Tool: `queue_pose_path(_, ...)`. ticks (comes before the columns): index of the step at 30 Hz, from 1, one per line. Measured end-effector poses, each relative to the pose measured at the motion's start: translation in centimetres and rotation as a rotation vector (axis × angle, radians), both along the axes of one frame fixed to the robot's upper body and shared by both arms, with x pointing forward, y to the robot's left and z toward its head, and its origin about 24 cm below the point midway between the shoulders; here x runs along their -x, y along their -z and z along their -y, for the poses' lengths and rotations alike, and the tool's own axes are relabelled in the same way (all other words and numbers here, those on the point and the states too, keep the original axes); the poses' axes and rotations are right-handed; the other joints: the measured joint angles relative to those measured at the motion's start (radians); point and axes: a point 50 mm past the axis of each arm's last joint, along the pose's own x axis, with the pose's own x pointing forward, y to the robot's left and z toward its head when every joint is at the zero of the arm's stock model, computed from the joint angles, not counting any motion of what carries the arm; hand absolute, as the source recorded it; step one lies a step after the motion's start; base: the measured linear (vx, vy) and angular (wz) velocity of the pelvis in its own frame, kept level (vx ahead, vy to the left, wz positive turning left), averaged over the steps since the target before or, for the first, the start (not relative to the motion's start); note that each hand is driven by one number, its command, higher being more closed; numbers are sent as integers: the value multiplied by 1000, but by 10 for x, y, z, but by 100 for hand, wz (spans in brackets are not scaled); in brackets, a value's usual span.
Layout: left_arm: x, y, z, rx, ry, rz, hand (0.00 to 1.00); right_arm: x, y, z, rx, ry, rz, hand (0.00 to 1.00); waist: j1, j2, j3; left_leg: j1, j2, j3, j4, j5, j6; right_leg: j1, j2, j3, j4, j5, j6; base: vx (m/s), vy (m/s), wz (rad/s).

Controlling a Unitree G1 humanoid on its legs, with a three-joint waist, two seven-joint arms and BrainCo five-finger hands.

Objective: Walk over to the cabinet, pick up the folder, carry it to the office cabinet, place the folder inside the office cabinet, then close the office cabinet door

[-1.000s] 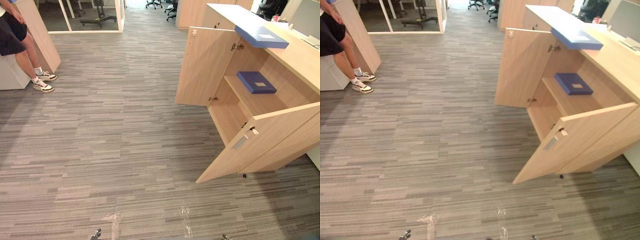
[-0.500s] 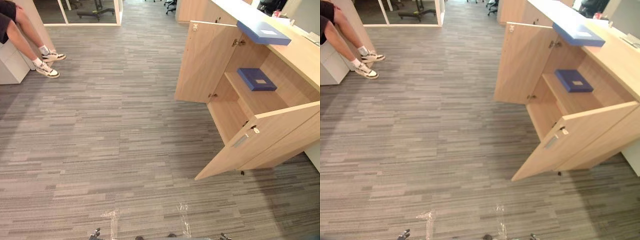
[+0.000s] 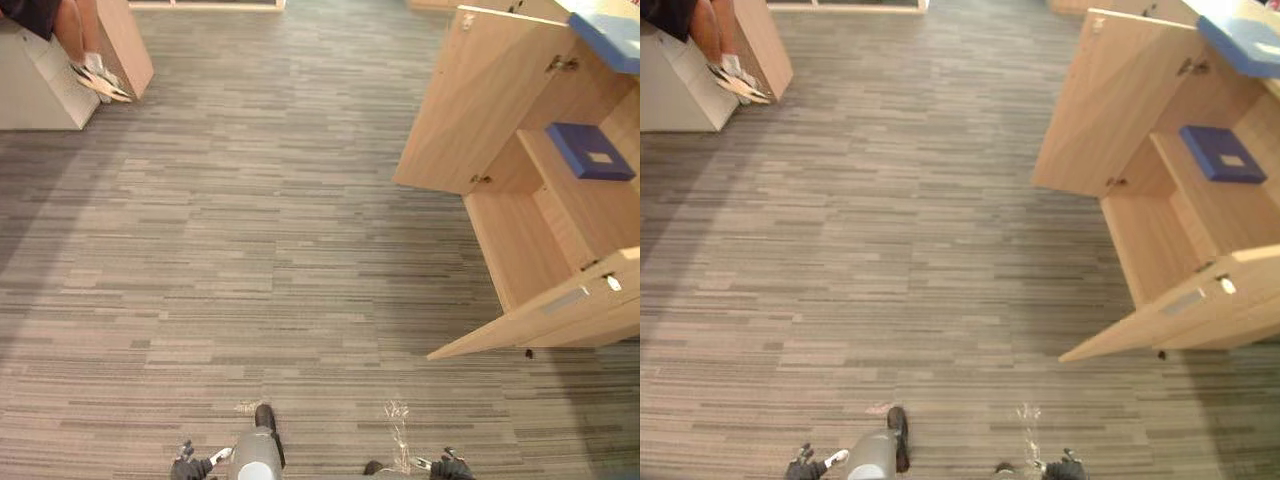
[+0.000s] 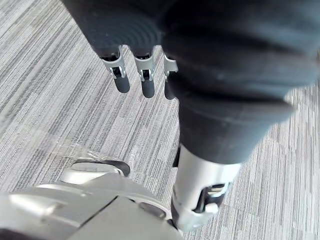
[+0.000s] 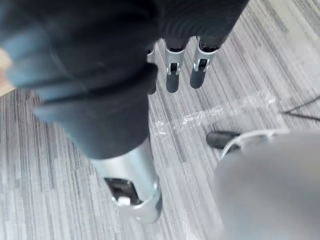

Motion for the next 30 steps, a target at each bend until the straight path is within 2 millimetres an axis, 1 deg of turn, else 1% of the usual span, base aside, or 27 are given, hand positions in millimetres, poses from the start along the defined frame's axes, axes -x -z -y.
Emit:
queue_pose_path(1,-1,-1,-2,-14,23,-6,0,-3,1,-10,-26,-1,7,0,0,-16,-15,8,-23,23,0,-15,7,-5,-31,-11,5,16,24,305,188,-36)
queue_pose_path(2,-1,-1,-2,-16,31,-7,0,-3,2,-17,-43,1,9,0,4,-16,-20,26,-39,42,-3,-25,14,-5,-51,-11,7,29,45,295,193,-44)
queue_pose_path(4,1,1,2,-9,48,-18,0,-5,0,-13,-35,2,20,0,7,-2,-36,75,-83,70,-15,-54,37,-3,-99,-11,44,38,58,267,218,-38)
queue_pose_path(5,3,4,7,7,57,-32,0,-3,0,-8,-28,13,19,0,7,22,-50,112,-108,72,-37,-61,46,-23,-134,-8,126,37,58,233,237,-18)
queue_pose_path(6,1,4,11,16,65,-28,0,-2,0,-5,-24,25,19,0,6,35,-58,129,-115,65,-46,-65,53,-38,-151,-6,178,38,57,348,377,-7)
queue_pose_path(7,-7,3,16,21,100,-8,0,-1,-1,1,-13,38,18,0,-3,42,-68,170,-154,44,-65,-73,65,-99,-219,-4,361,38,54,278,303,10)
queue_pose_path(8,-12,2,17,20,121,7,0,-4,-3,4,-8,46,34,0,-13,44,-69,201,-180,21,-77,-80,76,-140,-267,-3,492,55,15,318,334,21)
queue_pose_path(9,-15,1,18,20,134,14,0,-5,-3,5,-4,53,42,0,-19,43,-68,221,-192,7,-85,-88,87,-169,-294,-3,576,74,-46,188,183,40)
queue_pose_path(10,-21,1,21,23,155,26,0,-11,-6,9,11,53,66,0,-37,43,-62,264,-203,-11,-98,-107,113,-216,-329,3,737,81,-130,269,178,49)
queue_pose_path(11,-25,0,23,28,166,32,0,-17,-8,8,10,52,86,0,-44,43,-46,303,-202,-20,-110,-108,114,-254,-326,2,852,45,-99,178,85,45)
queue_pose_path(12,-25,1,26,32,177,31,0,-20,-9,8,8,53,96,0,-44,43,-38,325,-195,-22,-117,-108,114,-271,-309,-3,884,17,-99,227,52,26)
queue_pose_path(13,-26,1,29,46,171,36,0,-21,-9,5,-3,65,107,0,-40,43,-33,360,-184,-25,-135,-109,113,-307,-270,-18,909,-32,-97,157,-13,12)
queue_pose_path(14,-26,2,31,53,175,37,0,-23,-9,2,-14,78,124,0,-43,46,-27,386,-173,-29,-150,-110,111,-336,-214,-22,874,-68,-78,157,-13,12)
queue_pose_path(15,-26,2,33,58,175,38,0,-25,-10,1,-14,78,132,0,-46,46,-23,397,-167,-32,-156,-113,108,-351,-189,-23,845,-79,-74,138,-77,16)
queue_pose_path(16,-30,2,36,68,173,47,0,-25,-10,1,-17,84,140,0,-49,45,-4,425,-157,-43,-167,-127,106,-372,-143,-34,774,-96,-76,166,-131,15)
queue_pose_path(17,-32,1,37,72,171,53,0,-26,-10,-1,-22,84,143,0,-49,38,0,440,-149,-46,-175,-141,97,-388,-98,-56,666,-95,-74,179,-166,11)
queue_pose_path(18,-32,1,36,71,161,54,0,-26,-10,-3,-27,85,142,0,-49,36,1,440,-145,-45,-176,-152,86,-389,-74,-67,596,-89,-72,146,-189,7)
queue_pose_path(19,-30,2,33,68,151,49,0,-23,-9,-6,-34,89,136,0,-50,25,-2,445,-144,-49,-171,-171,69,-385,-37,-72,474,-63,-90,119,-189,11)
queue_pose_path(20,-29,2,31,67,145,48,0,-20,-8,-5,-37,97,128,0,-51,14,-2,458,-152,-61,-167,-191,55,-377,-18,-67,406,-6,-138,157,-207,17)
queue_pose_path(21,-28,3,34,78,134,41,0,-21,-8,-4,-40,108,135,0,-57,16,1,467,-143,-71,-160,-211,56,-371,-11,-65,418,6,-142,245,-211,15)
queue_pose_path(23,-23,6,44,113,118,28,0,-20,-9,2,-28,116,137,0,-56,61,-17,470,-93,-78,-158,-237,29,-362,34,-92,420,-45,-130,368,-238,9)
queue_pose_path(25,-21,7,46,130,102,26,0,-17,-8,4,-31,142,131,0,-62,83,-29,473,-32,-96,-111,-256,-1,-328,82,-134,422,-110,-133,379,-233,26)
queue_pose_path(26,-21,7,44,129,92,29,0,-15,-8,3,-35,152,129,0,-61,79,-26,463,-16,-101,-69,-263,-12,-310,92,-142,416,-122,-133,405,-280,43)
queue_pose_path(27,-22,6,40,123,64,37,0,-11,-7,1,-45,168,124,0,-63,72,-23,399,22,-113,100,-285,-42,-264,109,-166,389,-139,-133,399,-282,43)
queue_pose_path(28,-23,5,36,121,37,47,0,-9,-6,0,-47,172,119,0,-64,69,-21,326,54,-126,286,-288,-54,-227,123,-182,367,-141,-141,380,-244,39)
queue_pose_path(29,-24,4,34,121,12,55,0,-8,-6,1,-46,170,115,0,-57,70,-20,264,87,-134,449,-267,-84,-186,141,-186,345,-148,-146,364,-164,16)
queue_pose_path(30,-22,3,32,123,-30,70,0,-7,-5,1,-44,159,105,0,-53,74,-20,172,146,-128,692,-254,-109,-125,171,-189,315,-163,-147,366,-120,0)
